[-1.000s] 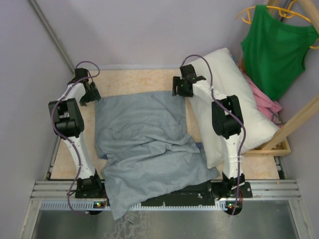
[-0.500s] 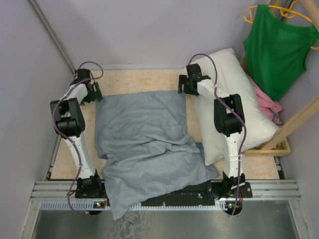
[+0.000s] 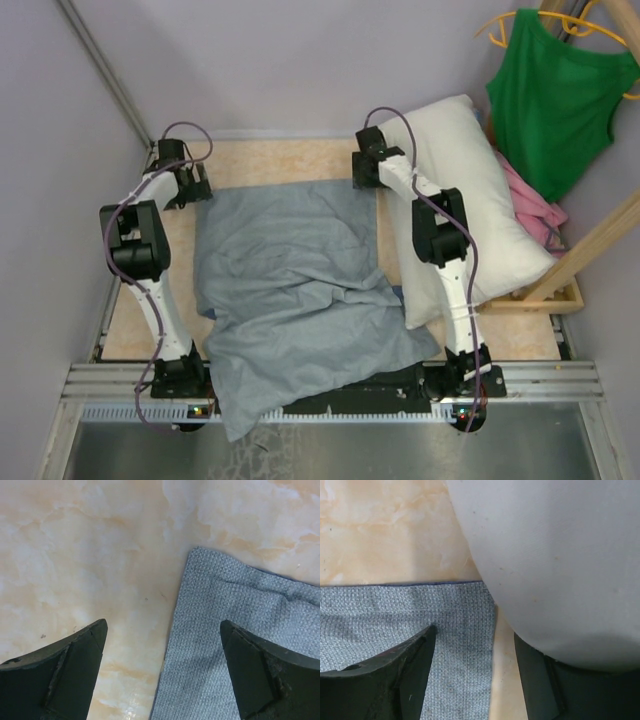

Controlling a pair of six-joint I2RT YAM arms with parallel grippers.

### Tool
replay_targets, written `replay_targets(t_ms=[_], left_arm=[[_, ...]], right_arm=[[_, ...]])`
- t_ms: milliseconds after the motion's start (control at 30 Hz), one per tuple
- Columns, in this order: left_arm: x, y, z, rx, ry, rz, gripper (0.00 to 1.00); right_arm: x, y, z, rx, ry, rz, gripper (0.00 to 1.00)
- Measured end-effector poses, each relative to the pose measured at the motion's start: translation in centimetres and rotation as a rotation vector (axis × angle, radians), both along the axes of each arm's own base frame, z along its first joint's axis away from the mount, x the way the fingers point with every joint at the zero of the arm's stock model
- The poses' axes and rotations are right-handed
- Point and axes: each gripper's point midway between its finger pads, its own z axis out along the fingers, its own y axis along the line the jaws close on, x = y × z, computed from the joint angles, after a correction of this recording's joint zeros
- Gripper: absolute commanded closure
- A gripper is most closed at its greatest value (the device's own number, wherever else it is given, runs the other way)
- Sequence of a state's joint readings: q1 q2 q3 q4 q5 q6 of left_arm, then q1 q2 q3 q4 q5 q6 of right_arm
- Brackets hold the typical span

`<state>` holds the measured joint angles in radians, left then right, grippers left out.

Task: Remove the pillowcase from the pillow
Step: Fold the pillowcase at the center of the board.

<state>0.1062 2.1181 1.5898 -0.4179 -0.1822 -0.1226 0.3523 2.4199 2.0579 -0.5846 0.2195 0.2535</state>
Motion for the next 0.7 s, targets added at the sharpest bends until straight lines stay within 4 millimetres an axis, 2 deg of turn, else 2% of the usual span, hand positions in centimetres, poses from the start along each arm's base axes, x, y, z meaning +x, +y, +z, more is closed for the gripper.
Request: replay_targets(t_ms=[133,400,533,700], left_arm=[[0.2,0.0,1.4,0.003,-0.027,-0.001,0.0],[0.8,0.1,3.5,0.011,-0.072,-0.008,0.0],[0.8,0.1,3.7,0.017,-0.075,-0.013,0.0],[0.8,0.3,3.7,0.028,-0.071,-0.017,0.0]], right_arm=[[0.3,0.4,0.1,-0.015,-0.003,0.007,0.34],[0.0,3.1,0.1,0.071,-0.011,0.062,0.36],[0.0,4.4,0.2,0.14,-0.006,0.083,0.38],[0.1,4.4,0.2,0.13,-0.008,0.076,0.42]])
